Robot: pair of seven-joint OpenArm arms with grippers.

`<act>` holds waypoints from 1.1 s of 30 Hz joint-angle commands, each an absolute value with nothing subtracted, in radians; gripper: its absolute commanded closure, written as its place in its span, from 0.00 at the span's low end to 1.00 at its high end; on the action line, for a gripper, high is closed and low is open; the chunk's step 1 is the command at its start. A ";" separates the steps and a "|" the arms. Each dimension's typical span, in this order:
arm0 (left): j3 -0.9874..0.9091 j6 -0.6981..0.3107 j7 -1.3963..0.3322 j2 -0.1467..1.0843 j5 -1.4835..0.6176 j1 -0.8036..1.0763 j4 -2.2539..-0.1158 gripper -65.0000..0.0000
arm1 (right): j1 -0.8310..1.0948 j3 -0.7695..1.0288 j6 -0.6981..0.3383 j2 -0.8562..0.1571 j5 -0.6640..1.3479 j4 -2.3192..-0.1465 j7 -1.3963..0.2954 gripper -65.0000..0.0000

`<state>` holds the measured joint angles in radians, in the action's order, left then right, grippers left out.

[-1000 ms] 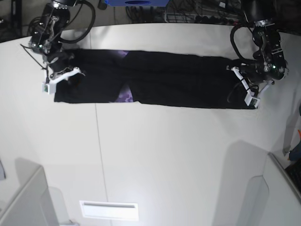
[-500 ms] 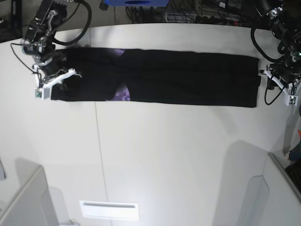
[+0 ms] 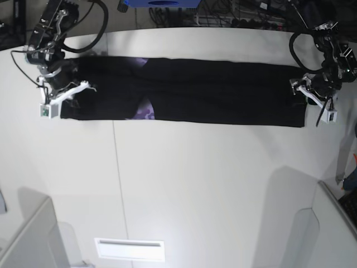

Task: Fold the T-shirt properly
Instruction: 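Grasp the strip end with the left gripper and fold it toward the right gripper, then push the folded end further toward the right gripper with the left gripper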

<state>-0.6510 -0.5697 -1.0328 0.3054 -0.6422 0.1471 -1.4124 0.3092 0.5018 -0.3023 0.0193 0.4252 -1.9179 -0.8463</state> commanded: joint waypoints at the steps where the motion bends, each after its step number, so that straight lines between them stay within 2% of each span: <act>1: -0.647 -0.564 -1.053 0.321 -0.631 0.148 -1.395 0.21 | 0.306 0.504 -0.305 0.013 0.437 -1.939 -0.828 1.00; 3: -0.639 -0.564 -1.052 0.321 -0.631 0.148 -1.365 0.28 | 0.309 0.504 -0.306 0.013 0.437 -1.939 -0.828 1.00; 6: -0.638 -0.564 -1.050 0.323 -0.631 0.147 -1.331 0.47 | 0.315 0.504 -0.306 0.013 0.437 -1.939 -0.828 1.00; 9: -0.641 -0.564 -1.050 0.326 -0.631 0.145 -1.313 0.81 | 0.315 0.504 -0.306 0.013 0.437 -1.939 -0.828 1.00; 10: -0.644 -0.564 -1.050 0.326 -0.631 0.145 -1.313 0.95 | 0.315 0.504 -0.306 0.013 0.437 -1.939 -0.828 1.00; 11: -0.645 -0.564 -1.050 0.326 -0.631 0.143 -1.316 1.00 | 0.315 0.504 -0.306 0.013 0.437 -1.939 -0.828 1.00; 19: -0.676 -0.564 -0.987 0.381 -0.631 0.148 -1.362 1.00 | 0.317 0.504 -0.306 0.013 0.437 -1.939 -0.828 1.00; 24: -0.671 -0.564 -0.987 0.383 -0.631 0.236 -1.658 1.00 | 0.318 0.504 -0.306 0.013 0.437 -1.939 -0.828 1.00; 29: -0.588 -0.562 -0.990 0.275 -0.630 0.329 -1.959 1.00 | 0.315 0.504 -0.306 0.013 0.464 -1.939 -0.828 1.00; 32: -0.467 -0.550 -0.992 0.242 -0.630 0.334 -1.957 1.00 | 0.317 0.504 -0.306 0.010 0.522 -1.939 -0.828 1.00; 33: -0.426 -0.516 -0.992 0.226 -0.630 0.334 -1.954 1.00 | 0.317 0.504 -0.306 0.007 0.533 -1.939 -0.828 1.00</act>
